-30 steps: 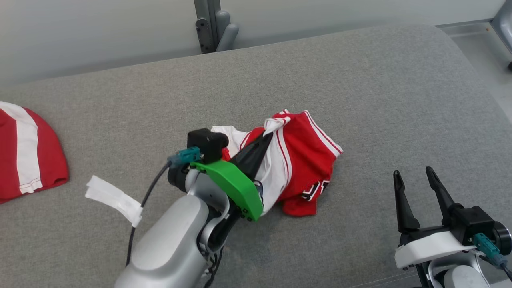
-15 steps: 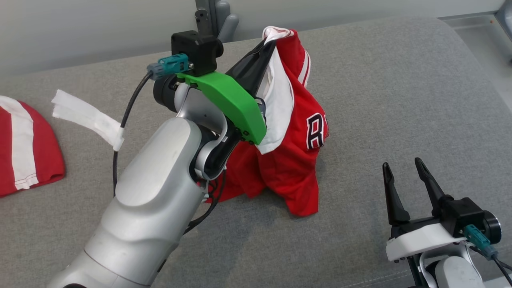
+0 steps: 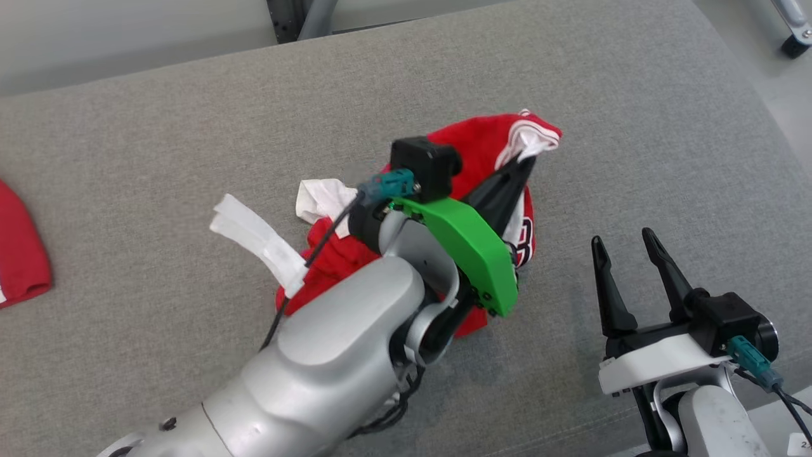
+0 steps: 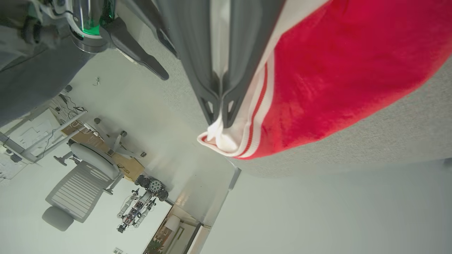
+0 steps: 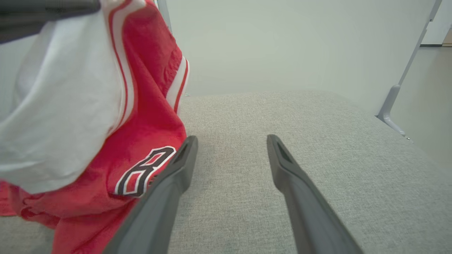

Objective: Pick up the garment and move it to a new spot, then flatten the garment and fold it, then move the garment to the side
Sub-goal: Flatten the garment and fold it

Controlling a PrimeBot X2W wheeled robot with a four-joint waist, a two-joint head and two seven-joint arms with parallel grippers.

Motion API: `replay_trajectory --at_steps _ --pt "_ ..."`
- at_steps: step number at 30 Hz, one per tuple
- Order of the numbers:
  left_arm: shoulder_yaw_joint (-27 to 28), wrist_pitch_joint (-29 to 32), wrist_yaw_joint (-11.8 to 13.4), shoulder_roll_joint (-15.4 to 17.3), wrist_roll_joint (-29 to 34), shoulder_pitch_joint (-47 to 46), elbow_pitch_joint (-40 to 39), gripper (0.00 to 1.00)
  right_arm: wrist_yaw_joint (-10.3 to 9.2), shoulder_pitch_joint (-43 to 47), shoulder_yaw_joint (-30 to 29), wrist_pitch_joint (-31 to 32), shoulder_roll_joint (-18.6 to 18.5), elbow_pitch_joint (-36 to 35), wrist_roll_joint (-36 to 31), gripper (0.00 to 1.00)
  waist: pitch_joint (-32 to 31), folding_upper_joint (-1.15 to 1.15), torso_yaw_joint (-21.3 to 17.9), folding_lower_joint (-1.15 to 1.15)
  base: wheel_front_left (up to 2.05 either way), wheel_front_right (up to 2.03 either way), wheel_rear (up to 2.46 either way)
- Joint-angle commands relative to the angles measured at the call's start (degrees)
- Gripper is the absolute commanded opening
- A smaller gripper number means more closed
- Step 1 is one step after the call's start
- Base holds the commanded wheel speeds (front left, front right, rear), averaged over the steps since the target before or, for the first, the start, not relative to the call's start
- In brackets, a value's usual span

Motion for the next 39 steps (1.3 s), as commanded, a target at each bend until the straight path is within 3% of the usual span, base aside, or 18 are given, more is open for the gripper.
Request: replay_trajectory --at_steps 1,2,3,4,10,18,21,26,30,34,39 --pt "-0.52 -0.61 0.13 0.17 -0.39 -0.72 -0.3 0.2 -0.06 -0.44 -0.09 -0.18 -0.11 -0.05 0.26 1.0 0.94 0.0 -0.97 0.0 0.0 0.0 0.0" --pt "-2.43 -1.53 0.34 0.16 -1.4 -0.77 -0.68 0.38 -0.06 -0.48 -0.09 -0.18 -0.1 -0.05 0.37 1.0 1.1 0.0 -1.2 0.0 0.0 0.0 0.0" --pt "-4.14 -2.44 0.07 0.15 -2.45 -0.74 -1.19 0.79 -0.07 -0.56 -0.13 -0.18 -0.11 -0.07 0.61 1.0 1.27 0.0 -1.43 0.0 0.0 0.0 0.0" --pt "-6.0 -3.16 -0.86 0.13 -3.41 -0.62 -1.87 1.0 -0.06 -0.64 -0.09 -0.18 -0.11 -0.11 0.78 1.0 1.45 0.0 -1.66 0.0 0.0 0.0 0.0" --pt "-12.68 -4.35 -4.81 0.19 -6.25 -1.26 -2.04 1.0 -0.06 -0.8 -0.2 -0.18 -0.11 -0.42 2.19 1.0 2.28 0.0 -2.32 0.0 0.0 0.0 0.0" --pt "-12.71 -8.71 -5.44 0.52 -6.84 -2.85 -2.6 1.0 -0.07 1.39 -1.71 -0.18 -0.12 -0.57 1.77 1.0 0.4 0.0 -1.01 0.0 0.0 0.0 0.0" --pt "-10.56 -10.03 -4.39 4.62 -6.52 -0.79 -4.2 1.0 -0.06 2.23 -2.12 -0.18 -0.11 -0.38 1.46 1.0 -1.31 0.0 -0.34 0.0 0.0 0.0 0.0" --pt "-5.49 -11.23 -0.47 14.3 -7.36 5.27 -8.19 1.0 -0.06 4.23 -2.92 -0.18 -0.1 -0.73 0.68 1.0 -3.79 0.0 1.34 0.0 0.0 0.0 0.0" --pt "-4.22 -10.92 1.17 21.24 -8.94 10.32 -8.82 1.0 -0.06 5.21 -3.4 -0.18 -0.11 -0.82 -0.38 1.0 -4.74 0.0 3.1 0.0 0.0 0.0 0.0" --pt "-4.52 -9.73 1.91 23.35 -9.77 12.4 -5.64 1.0 -0.06 5.19 -3.2 -0.18 -0.11 -0.65 -1.24 1.0 -5.15 0.0 4.36 0.0 0.0 0.0 0.0" --pt "-4.77 -7.34 -0.04 20.71 -13.24 13.64 1.51 1.0 -0.07 4.07 -2.05 -0.18 -0.12 -0.37 -1.54 1.0 -4.98 0.0 4.89 0.0 0.0 0.0 0.0"
